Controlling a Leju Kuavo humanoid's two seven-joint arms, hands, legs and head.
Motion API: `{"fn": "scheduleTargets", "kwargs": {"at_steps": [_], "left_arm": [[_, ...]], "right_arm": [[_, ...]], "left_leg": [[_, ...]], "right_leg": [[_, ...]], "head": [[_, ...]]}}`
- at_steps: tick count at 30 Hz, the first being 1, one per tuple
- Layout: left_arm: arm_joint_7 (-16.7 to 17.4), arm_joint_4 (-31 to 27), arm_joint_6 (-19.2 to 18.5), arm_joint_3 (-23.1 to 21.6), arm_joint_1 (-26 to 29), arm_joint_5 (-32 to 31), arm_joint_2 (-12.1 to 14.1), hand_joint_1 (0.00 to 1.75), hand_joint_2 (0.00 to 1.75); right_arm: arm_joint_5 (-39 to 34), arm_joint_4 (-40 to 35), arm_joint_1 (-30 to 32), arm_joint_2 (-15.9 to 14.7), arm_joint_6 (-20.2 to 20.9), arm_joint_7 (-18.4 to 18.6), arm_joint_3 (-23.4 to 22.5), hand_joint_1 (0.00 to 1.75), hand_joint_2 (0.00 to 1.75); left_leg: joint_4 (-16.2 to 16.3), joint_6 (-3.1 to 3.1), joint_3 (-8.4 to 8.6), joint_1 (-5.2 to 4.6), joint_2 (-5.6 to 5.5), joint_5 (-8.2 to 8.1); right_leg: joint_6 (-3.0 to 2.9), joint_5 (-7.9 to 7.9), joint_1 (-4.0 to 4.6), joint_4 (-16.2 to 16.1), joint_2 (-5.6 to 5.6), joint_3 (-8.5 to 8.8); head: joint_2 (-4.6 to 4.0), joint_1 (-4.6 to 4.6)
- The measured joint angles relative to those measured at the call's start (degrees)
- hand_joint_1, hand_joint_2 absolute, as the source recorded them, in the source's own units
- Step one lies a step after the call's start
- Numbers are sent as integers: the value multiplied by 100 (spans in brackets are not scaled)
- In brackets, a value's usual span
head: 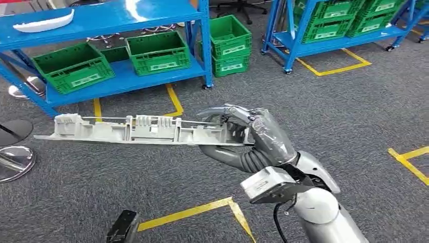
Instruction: Take the parts from the cabinet and place them on the table.
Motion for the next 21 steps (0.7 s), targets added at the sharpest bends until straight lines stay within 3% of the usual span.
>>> {"fn": "scheduleTargets", "kwargs": {"at_steps": [1, 2, 3, 4, 6, 7, 8, 10, 11, 12, 13, 16, 17, 18, 19, 21], "left_arm": [[11, 0, 24, -11, -13, 7, -2, 0, 0], [35, 2, 39, -18, -23, 11, -2, 0, 0], [53, 2, 57, -22, -22, 46, 0, 0, 0], [68, 2, 59, -31, -6, 50, -2, 0, 0], [81, 2, 59, -48, 49, 64, -2, 0, 0], [88, 0, 59, -53, 64, 89, -4, 0, 0], [88, 2, 59, -55, 66, 105, -9, 0, 0], [85, 0, 35, -57, 49, 114, -26, 0, 0], [85, 0, 11, -59, 42, 120, -37, 0, 0], [85, 0, -11, -64, 35, 125, -63, 0, 0], [83, 0, -17, -70, 24, 125, -77, 0, 0], [81, 0, -37, -98, 4, 125, -127, 0, 0], [85, 0, -37, -101, -13, 112, -138, 0, 0], [90, 0, -26, -103, -22, 107, -144, 0, 0], [90, 0, -22, -107, -16, 105, -142, 0, 0], [125, 0, -11, -114, 20, 107, -131, 0, 0]], "right_arm": [[-2, 0, 0, 0, 4, 0, -7, 175, 175], [-2, 0, 6, 0, 11, 0, -7, 175, 175], [-2, 2, -1, 0, 22, 2, -9, 175, 175], [-2, 2, -2, 0, 24, 2, -11, 175, 175], [-2, 2, 4, 0, 37, 2, -11, 175, 175], [4, 9, 7, 0, 42, 11, -11, 175, 175], [20, 22, 12, 0, 48, 22, -18, 175, 175], [59, 37, 11, 0, 52, 33, -20, 175, 175], [85, 37, 11, 0, 52, 37, -20, 175, 175], [105, 37, 9, 0, 52, 37, -20, 175, 175], [120, 39, -8, 0, 50, 46, -24, 175, 175], [149, 37, 17, 0, 46, 50, -42, 175, 175], [155, 33, 20, 0, 44, 52, -66, 175, 175], [162, 24, -1, -4, 44, 54, -81, 175, 175], [168, 22, -9, -2, 44, 55, -81, 175, 175], [173, 22, 4, -4, 44, 55, -83, 175, 175]], "left_leg": [[-1, -26, 2, 1, 65, -7], [35, -71, -9, 27, -55, -71], [229, -104, -81, 41, -389, -254], [584, -122, -231, 44, -546, -479], [1458, -147, -620, 56, -647, -858], [1689, -152, -736, 62, -656, -893], [1640, -155, -719, 68, -660, -770], [925, -156, -380, 95, -706, -298], [415, -178, -118, 136, -887, -70], [101, -211, 34, 207, -1278, -63], [-46, -193, 74, 220, -1361, -121], [-8, -68, 51, 158, -1157, -72], [-56, -8, 54, 192, -1045, -34], [-57, 29, 52, 178, -978, -27], [-57, 67, 51, 153, -891, -31], [-57, 93, 51, 104, -695, -31]], "right_leg": [[-44, 29, -12, -27, 79, -13], [-71, 64, -60, -61, 145, -4], [-89, 84, -78, -76, 205, -16], [-114, 102, -93, -82, 258, -27], [-120, 117, -99, -81, 418, -45], [-115, 124, -99, -80, 493, -49], [-99, 135, -107, -80, 581, -49], [-59, 158, -137, -78, 747, -52], [-24, 167, -155, -75, 821, -53], [25, 179, -145, -72, 878, -78], [65, 185, -140, -33, 957, -132], [230, 308, -201, -182, 1168, -186], [239, 308, -201, -138, 1054, -254], [241, 191, -140, 13, 676, -320], [249, -42, -131, 373, 450, -484], [256, -497, -133, 1341, 307, -902]], "head": [[0, 2], [0, -4], [0, -6], [0, -11], [0, -11], [0, -4], [0, -9], [0, -7], [0, -9], [0, -11], [-2, 4], [0, 2], [0, -11], [0, 58], [0, 81], [0, 81]]}}
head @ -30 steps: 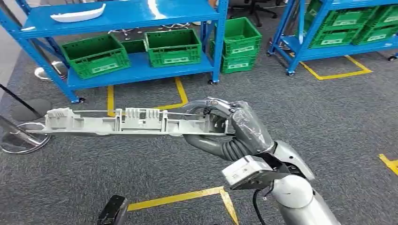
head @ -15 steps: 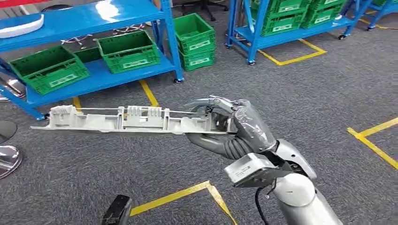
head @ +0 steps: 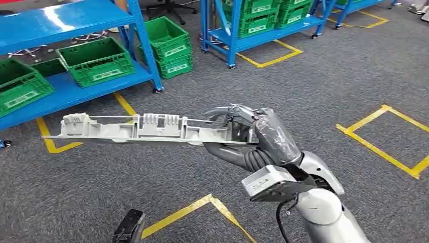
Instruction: Take the parts from the cabinet and place them on the table.
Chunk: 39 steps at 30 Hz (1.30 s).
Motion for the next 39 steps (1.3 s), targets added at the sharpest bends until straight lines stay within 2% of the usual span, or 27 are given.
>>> {"fn": "scheduleTargets", "kwargs": {"at_steps": [1, 2, 4, 5, 6, 10, 11, 13, 15, 16, 17, 18, 20, 21, 22, 24, 26, 28, 29, 31, 32, 33, 35, 36, 37, 38, 39], "left_arm": [[0, 0, 0, 0, 11, 0, 11, 0, 0], [4, 0, 0, -2, 14, 0, 15, 0, 0], [22, 0, 9, -2, 7, -11, 15, 0, 0], [41, 0, 18, -2, 3, -20, 15, 0, 0], [48, 0, 17, -2, 0, -28, 17, 0, 0], [48, 0, -2, -9, -18, -83, 17, 0, 0], [48, 0, -2, -11, -37, -87, 9, 0, 0], [46, 0, -2, -13, -56, -105, 9, 0, 0], [46, 0, -2, -17, -39, -105, 9, 0, 0], [46, 0, -2, -20, -35, -105, 6, 0, 0], [46, 0, -4, -22, -35, -105, 4, 0, 0], [46, 0, -4, -22, -36, -105, 4, 0, 0], [46, 0, -4, -24, -38, -103, 4, 0, 0], [46, 0, -2, -24, -37, -101, 4, 0, 0], [46, 0, -2, -24, -39, -94, 4, 0, 0], [48, 0, -2, -24, -37, -68, 4, 0, 0], [50, 0, -4, -26, -37, -66, -2, 0, 0], [50, 0, -4, -26, -37, -68, -13, 0, 0], [50, 0, -4, -26, -18, -68, -11, 0, 0], [77, 0, 4, -26, 21, -68, -4, 0, 0], [107, 0, 15, -26, 31, -68, -4, 0, 0], [120, 0, 26, -26, 34, -66, -4, 0, 0], [142, 0, 28, -26, 30, -61, -18, 0, 0], [142, 0, 26, -26, 31, -61, -26, 0, 0], [142, 0, 24, -26, 35, -61, -22, 0, 0], [142, 0, 24, -26, 32, -61, -22, 0, 0], [138, 0, 22, -28, 34, -61, -29, 0, 0]], "right_arm": [[13, 0, 9, -2, 0, 2, -4, 175, 175], [17, 0, 26, -9, 0, 7, -17, 175, 175], [42, -4, 30, -13, 0, 11, -24, 175, 175], [46, -11, 29, -13, 0, 11, -26, 175, 175], [50, -26, 23, -13, -2, 15, -26, 175, 175], [66, -44, 21, -17, -4, 26, -85, 175, 175], [70, -68, 23, -17, -4, 37, -103, 175, 175], [70, -92, 8, -17, -4, 44, -122, 175, 175], [68, -94, 5, -17, -4, 42, -125, 175, 175], [70, -94, 16, -17, -4, 48, -127, 175, 175], [72, -94, 29, -20, -4, 52, -131, 175, 175], [70, -94, 38, -20, -4, 52, -133, 175, 175], [68, -122, 39, -20, -9, 50, -138, 175, 175], [66, -138, 39, -17, -9, 50, -142, 175, 175], [63, -153, 37, -18, -11, 48, -157, 175, 175], [61, -186, 61, -20, -13, 46, -188, 175, 175], [61, -219, 116, -20, -15, 46, -234, 175, 175], [59, -254, 125, -22, -20, 44, -271, 175, 175], [55, -262, 124, -22, -20, 42, -269, 175, 175], [46, -262, 143, -22, -24, 33, -273, 175, 175], [48, -262, 175, -24, -24, 33, -280, 175, 175], [48, -269, 213, -24, -24, 31, -282, 175, 175], [48, -302, 242, -24, -24, 26, -282, 175, 175], [48, -326, 241, -24, -26, 20, -282, 175, 175], [48, -352, 240, -24, -31, 9, -286, 175, 175], [48, -382, 252, -24, -39, -6, -288, 175, 175], [48, -402, 264, -26, -46, -9, -306, 175, 175]], "left_leg": [[0, 4, -1, -18, 96, 2], [0, 11, 0, -33, 177, -2], [1, 11, 1, -52, 319, -4], [4, 3, 8, -55, 385, -9], [11, -17, 18, -75, 425, -17], [-20, -149, 20, -89, 627, 22], [-15, -195, 4, -85, 645, -8], [355, -238, -133, -62, 218, -324], [1231, -257, -521, -60, 73, -745], [1625, -261, -719, -58, 51, -860], [1715, -260, -779, -58, 39, -821], [1561, -255, -712, -56, 29, -659], [705, -237, -291, -33, -81, -152], [252, -234, -62, -9, -269, 35], [20, -218, 42, 23, -518, -36], [-36, -179, 40, 2, -435, -57], [-73, -88, 49, 9, -316, -8], [-101, -3, 58, -1, -172, 15], [-100, 10, 58, -17, -95, 9], [-98, 24, 57, -41, 77, 2], [-98, 26, 60, -44, 159, -1], [-97, 26, 63, -46, 236, -8], [-91, 1, 83, -47, 375, -32], [-83, -24, 105, -47, 432, -54], [-75, -61, 107, -88, 462, -78], [-51, -86, 106, -98, 497, -87], [-61, -105, 118, -98, 541, -77]], "right_leg": [[-3, -97, 0, 302, -13, -116], [-11, -58, 1, 304, -17, -86], [-49, 268, 15, -405, -57, 371], [-69, 443, 39, -972, -201, 729], [-113, 431, 82, -1390, -519, 956], [-264, 526, 127, -1396, -258, 914], [-327, 573, 89, -1455, -184, 930], [-363, 610, 54, -1475, -72, 905], [-389, 626, 49, -1475, 63, 887], [-395, 633, 51, -1474, 146, 876], [-388, 645, 51, -1474, 231, 868], [-379, 651, 47, -1473, 314, 866], [-346, 673, 34, -1473, 484, 870], [-326, 685, 24, -1473, 551, 867], [-288, 696, 53, -1452, 622, 828], [-208, 752, 15, -1487, 729, 766], [-124, 801, -1, -1542, 847, 745], [-111, 564, 42, -1193, 223, 540], [-90, 343, 41, -774, 79, 347], [-63, -42, 35, 173, -11, -97], [-55, -63, 35, 360, -13, -181], [-55, 43, 37, 253, -17, -116], [-72, 477, 38, -691, -118, 421], [-83, 663, 44, -1247, -306, 758], [-103, 564, 119, -1428, -486, 873], [-180, 622, 89, -1464, -374, 893], [-202, 622, 102, -1451, -318, 868]], "head": [[0, 0], [0, -2], [0, -2], [0, -2], [0, 4], [0, -31], [0, -33], [0, -48], [0, -55], [0, -48], [0, -48], [0, -52], [0, -52], [0, -50], [0, -50], [0, -46], [0, -41], [0, 20], [0, 28], [0, 26], [0, 17], [0, 24], [0, 22], [0, 24], [0, 26], [-2, -6], [0, 4]]}}
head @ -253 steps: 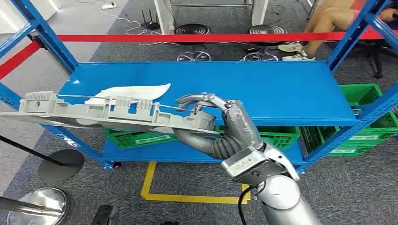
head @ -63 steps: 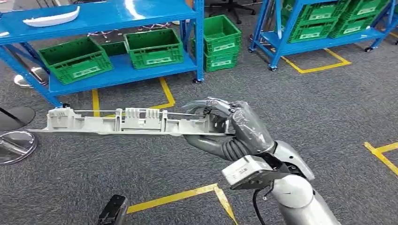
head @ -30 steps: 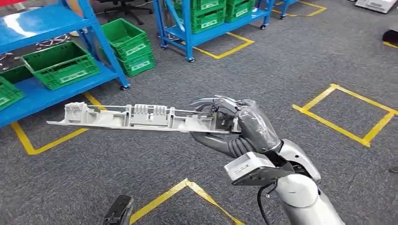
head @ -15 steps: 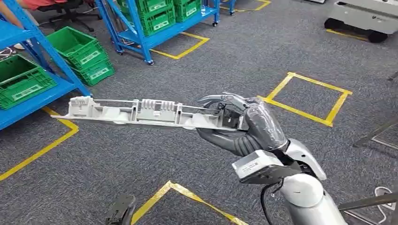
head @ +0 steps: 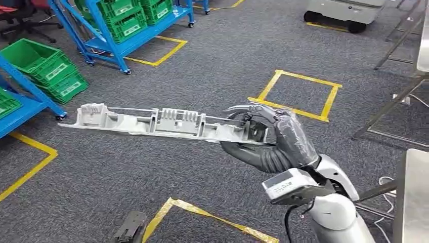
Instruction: Take the parts from the cabinet and place them on the table.
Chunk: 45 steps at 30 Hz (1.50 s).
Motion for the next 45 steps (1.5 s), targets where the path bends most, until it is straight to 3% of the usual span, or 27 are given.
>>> {"fn": "scheduleTargets", "kwargs": {"at_steps": [2, 3, 4, 6, 8, 11, 12, 13, 14, 17, 18, 20, 22, 24, 26, 27, 28, 29, 33, 35, 36, 38, 39, 42, 43, 44, 45], "left_arm": [[-13, 0, -15, 2, -8, 4, -15, 0, 0], [-26, 0, -28, 0, -17, 11, -15, 0, 0], [-48, 0, -55, 0, -22, 31, -15, 0, 0], [-83, 0, -107, 0, -9, 70, -9, 0, 0], [-94, 0, -135, 0, 10, 109, -7, 0, 0], [-114, 0, -151, 2, 9, 120, -7, 0, 0], [-122, 0, -155, 2, 6, 122, -7, 0, 0], [-133, 0, -157, 0, 4, 122, -7, 0, 0], [-149, 0, -157, 0, -1, 131, -6, 0, 0], [-214, 0, -160, 0, -9, 142, -4, 0, 0], [-236, 0, -162, 0, -22, 144, -13, 0, 0], [-271, 0, -160, -2, -32, 151, -7, 0, 0], [-295, 0, -151, -2, -13, 160, -2, 0, 0], [-297, 0, -131, -2, -17, 162, 2, 0, 0], [-299, 0, -125, -2, -37, 157, 0, 0, 0], [-299, 0, -129, -2, -46, 155, -4, 0, 0], [-299, 0, -138, -2, -52, 153, 0, 0, 0], [-297, 0, -140, -2, -58, 153, 7, 0, 0], [-293, 0, -160, -2, -64, 153, 0, 0, 0], [-293, 0, -173, -2, -73, 160, 2, 0, 0], [-293, 0, -197, 0, -58, 164, 2, 0, 0], [-286, 0, -232, 0, -28, 170, 7, 0, 0], [-282, 0, -240, 0, -16, 173, 9, 0, 0], [-282, 0, -262, 0, -12, 173, 20, 0, 0], [-282, 0, -264, 0, -11, 175, 24, 0, 0], [-282, 0, -277, -2, -8, 177, 15, 0, 0], [-280, 0, -280, 0, -13, 177, 26, 0, 0]], "right_arm": [[2, -42, 41, -2, -9, -2, -66, 175, 175], [4, -74, 64, -2, -9, -2, -76, 175, 175], [9, -105, 61, -2, -9, -9, -85, 175, 175], [2, -111, 61, -2, -13, -22, -105, 175, 175], [9, -111, 76, -2, -13, -24, -116, 175, 175], [13, -111, 95, -2, -13, -26, -129, 175, 175], [15, -114, 94, -2, -13, -28, -135, 175, 175], [15, -114, 91, -4, -17, -28, -140, 175, 175], [20, -114, 82, -4, -22, -33, -146, 175, 175], [33, -161, 118, -9, -35, -37, -205, 175, 175], [33, -181, 127, -11, -37, -37, -243, 175, 175], [33, -214, 102, -15, -50, -42, -282, 175, 175], [33, -216, 111, -15, -57, -52, -295, 175, 175], [37, -219, 142, -22, -57, -50, -339, 175, 175], [37, -227, 152, -26, -57, -50, -380, 175, 175], [39, -249, 151, -26, -57, -50, -387, 175, 175], [37, -269, 145, -26, -57, -52, -389, 175, 175], [37, -271, 135, -26, -59, -52, -389, 175, 175], [35, -295, 131, -26, -66, -50, -428, 175, 175], [37, -308, 114, -26, -66, -44, -444, 175, 175], [35, -308, 110, -26, -66, -48, -446, 175, 175], [33, -308, 118, -26, -72, -52, -459, 175, 175], [33, -308, 131, -26, -74, -52, -485, 175, 175], [31, -310, 138, -26, -83, -55, -533, 175, 175], [31, -310, 138, -26, -96, -55, -542, 175, 175], [31, -310, 129, -26, -109, -57, -555, 175, 175], [31, -313, 131, -26, -118, -61, -559, 175, 175]], "left_leg": [[-18, -56, 17, 18, 126, -10], [12, -103, 4, 44, 54, -74], [189, -115, -60, 50, -188, -219], [1110, -131, -483, 50, -457, -684], [1874, -135, -895, 50, -510, -900], [1165, -117, -608, 68, -552, -309], [626, -123, -343, 96, -698, -47], [208, -147, -139, 163, -1103, 52], [10, -136, -81, 187, -1181, -23], [62, -38, -109, 112, -1003, 17], [1, 27, -101, 155, -886, 60], [0, 106, -99, 111, -739, 65], [2, 122, -101, 68, -551, 58], [5, 128, -101, 51, -369, 53], [7, 119, -93, 44, -215, 42], [9, 103, -80, 43, -156, 32], [20, 74, -60, 25, -117, 13], [41, 36, -72, -19, -60, -11], [24, -59, -48, 6, 128, -26], [366, -112, -189, 39, -342, -292], [832, -124, -399, 40, -450, -541], [1755, -138, -862, 45, -507, -882], [1903, -141, -966, 51, -510, -861], [905, -150, -537, 100, -606, -156], [443, -183, -316, 154, -826, 37], [137, -209, -189, 211, -1150, 42], [108, -163, -179, 213, -1114, -14]], "right_leg": [[-69, 7, 19, -1, 133, -36], [-113, 32, -31, -28, 195, -21], [-131, 38, -39, -30, 254, -24], [-178, 53, -51, -30, 375, -30], [-194, 64, -52, -30, 530, -41], [-157, 89, -70, -28, 785, -45], [-135, 102, -83, -26, 865, -45], [-99, 117, -81, -23, 941, -69], [-63, 116, -60, 26, 1021, -126], [85, 221, -129, -87, 1216, -177], [97, 221, -135, -62, 1167, -247], [109, -113, -61, 435, 503, -472], [128, -538, -70, 1348, 332, -878], [132, -628, -69, 1738, 304, -1018], [120, -287, -66, 1057, 258, -595], [108, -95, -61, 520, 149, -272], [97, -45, -38, 81, -149, -16], [41, -77, 2, 23, -206, 55], [-103, -31, 6, -2, 95, -12], [-148, -4, -41, -23, 207, -2], [-169, -1, -53, -23, 269, -2], [-179, 1, -57, -23, 422, -5], [-178, 2, -60, -23, 505, -3], [-135, 19, -97, -18, 771, 5], [-94, 18, -104, -14, 843, 0], [-43, 12, -67, 44, 920, -51], [-16, 24, -83, 49, 986, -103]], "head": [[0, 4], [0, -2], [0, -4], [0, -33], [0, -29], [0, -28], [0, -28], [-2, -33], [0, -24], [0, -42], [0, -50], [0, 39], [0, 28], [0, 31], [0, 33], [0, 31], [0, 37], [0, 20], [0, 15], [0, 6], [0, -20], [0, -18], [0, -15], [0, -15], [0, -18], [0, -37], [0, -22]]}}
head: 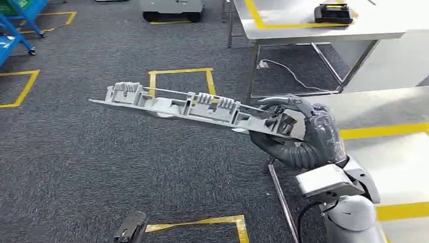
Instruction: Take the parts from the cabinet and place them on the table.
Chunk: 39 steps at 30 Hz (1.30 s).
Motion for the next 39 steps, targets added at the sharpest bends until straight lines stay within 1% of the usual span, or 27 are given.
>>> {"fn": "scheduleTargets", "kwargs": {"at_steps": [3, 4, 5, 6, 8, 9, 12, 15, 16, 17, 19, 20, 21, 22, 23, 24, 25, 26, 28, 29, 30, 31, 34, 35, 36, 37, 39], "left_arm": [[-4, 0, -9, -2, -4, 0, 2, 0, 0], [-13, 0, -11, -2, -17, 0, 9, 0, 0], [-19, 0, -11, -2, -18, 0, 9, 0, 0], [-20, 0, 2, -2, -11, 0, 13, 0, 0], [-22, 0, 4, -2, 16, 0, 24, 0, 0], [-24, 0, 4, -2, 21, -2, 29, 0, 0], [-35, 0, 2, -2, 8, -6, 29, 0, 0], [-35, 0, 2, -2, 7, -7, 28, 0, 0], [-41, 0, -2, -2, 1, -9, 28, 0, 0], [-61, 0, -2, -2, 3, -18, 35, 0, 0], [-61, 0, -2, -2, -9, -35, 26, 0, 0], [-61, 0, -2, -2, -23, -52, 24, 0, 0], [-63, 0, -2, -2, -40, -66, 26, 0, 0], [-65, 0, 2, -2, -47, -68, 26, 0, 0], [-63, 0, 2, -2, -37, -77, 26, 0, 0], [-63, 0, 2, -2, -24, -83, 26, 0, 0], [-61, 0, 2, -2, -14, -85, 26, 0, 0], [-59, 0, 2, -2, -9, -94, 26, 0, 0], [-57, 0, 7, -2, -16, -103, 28, 0, 0], [-57, 0, 7, -2, -21, -109, 31, 0, 0], [-57, 0, 11, -2, -24, -114, 33, 0, 0], [-55, 0, 11, -2, -28, -116, 37, 0, 0], [-44, 0, 13, -2, -52, -116, 40, 0, 0], [-44, 0, 13, -2, -66, -118, 35, 0, 0], [-41, 0, 13, -2, -75, -120, 35, 0, 0], [-41, 0, 13, -2, -75, -127, 35, 0, 0], [-4, 0, 17, -2, -54, -177, 39, 0, 0]], "right_arm": [[7, -7, 40, -4, -9, 0, -70, 175, 175], [11, -9, 47, -4, -20, 0, -105, 175, 175], [20, -17, 33, -11, -26, 2, -133, 175, 175], [24, -20, 26, -11, -44, 0, -155, 175, 175], [31, -20, 33, -18, -66, 0, -212, 175, 175], [48, -20, 48, -28, -68, 4, -267, 175, 175], [170, -17, 65, -59, -124, 67, -410, 175, 175], [171, -17, 65, -59, -125, 68, -411, 175, 175], [287, -13, 58, -81, -201, 136, -535, 175, 175], [664, 44, 29, -124, -378, 301, -878, 175, 175], [932, 104, 8, -172, -426, 429, -1162, 175, 175], [1125, 146, -20, -190, -429, 506, -1296, 175, 175], [1271, 209, -57, -212, -440, 550, -1428, 175, 175], [1404, 322, -105, -234, -435, 595, -1570, 175, 175], [1522, 444, -140, -249, -426, 627, -1714, 175, 175], [1613, 552, -157, -269, -420, 649, -1846, 175, 175], [1680, 640, -167, -288, -415, 664, -1958, 175, 175], [1757, 716, -174, -304, -398, 680, -2065, 175, 175], [1877, 885, -213, -323, -370, 697, -2255, 175, 175], [1921, 962, -237, -330, -363, 704, -2324, 175, 175], [1960, 1053, -254, -336, -361, 706, -2391, 175, 175], [1971, 1127, -282, -343, -361, 706, -2441, 175, 175], [2013, 1257, -278, -387, -372, 695, -2577, 175, 175], [2026, 1281, -281, -402, -374, 701, -2623, 175, 175], [2048, 1311, -289, -408, -378, 704, -2662, 175, 175], [2068, 1362, -330, -413, -380, 713, -2693, 175, 175], [2139, 1516, -363, -413, -424, 723, -2780, 175, 175]], "left_leg": [[-16, 134, -4, -42, 185, 48], [-43, 183, 8, -39, 284, 62], [-43, 221, 11, -52, 328, 59], [-43, 246, 11, -74, 404, 54], [-42, 273, 9, -122, 582, 41], [-42, 283, 12, -141, 672, 34], [-41, 291, 29, -159, 838, 17], [-41, 290, 31, -160, 846, 16], [-40, 269, 62, -161, 926, -6], [-26, 198, 77, -213, 1043, -27], [-49, 148, 96, -201, 1164, -24], [-39, 108, 87, -190, 1152, -75], [98, 89, 47, -178, 930, -179], [464, 77, -117, -177, 745, -391], [995, 65, -372, -176, 651, -633], [1479, 59, -620, -176, 616, -810], [1762, 59, -784, -176, 605, -860], [1763, 64, -812, -176, 602, -768], [1084, 87, -532, -170, 555, -255], [550, 96, -282, -156, 441, 26], [153, 98, -113, -119, 158, 147], [-12, 109, -34, -83, 51, 84], [-17, 199, -53, -148, 212, 64], [-80, 257, -38, -111, 295, 101], [-94, 285, -22, -126, 355, 109], [-94, 322, -15, -143, 412, 101], [-91, 344, -8, -165, 562, 87]], "right_leg": [[140, 88, -65, -99, 195, -66], [143, 39, -53, -28, 30, -103], [145, -113, -5, 194, -299, -205], [155, -329, 10, 597, -504, -393], [156, -720, 10, 1514, -655, -826], [149, -770, 10, 1758, -679, -932], [118, -397, 20, 1147, -717, -575], [116, -370, 21, 1084, -724, -538], [96, -77, 44, 290, -915, -66], [-8, -103, 119, -11, -1011, 99], [-63, -81, 135, -25, -879, 64], [-103, -53, 82, -67, -821, 95], [-118, -47, 73, -71, -776, 101], [-141, -43, 55, -71, -727, 97], [-146, -43, 47, -71, -655, 95], [-150, -41, 45, -71, -582, 93], [-150, -40, 44, -71, -512, 92], [-145, -37, 39, -70, -435, 94], [-122, -25, 20, -68, -257, 100], [-104, -23, 5, -67, -175, 106], [-69, -20, -6, -67, -106, 89], [-31, -15, 20, -18, -29, 44], [109, 67, -55, -121, 158, -24], [131, 58, -53, -106, 120, -79], [139, -30, -4, 6, -249, -131], [153, -209, 3, 305, -498, -262], [181, -617, 0, 1239, -663, -697]], "head": [[0, -27], [0, -21], [0, 39], [0, 39], [0, 35], [0, 35], [0, 35], [0, 32], [0, 35], [0, 26], [0, 32], [0, 24], [0, 13], [0, 0], [0, -20], [0, -16], [0, -18], [0, -13], [0, -18], [0, -16], [-2, -16], [0, -9], [-2, -13], [0, -20], [0, 2], [-2, 54], [-2, 50]]}}
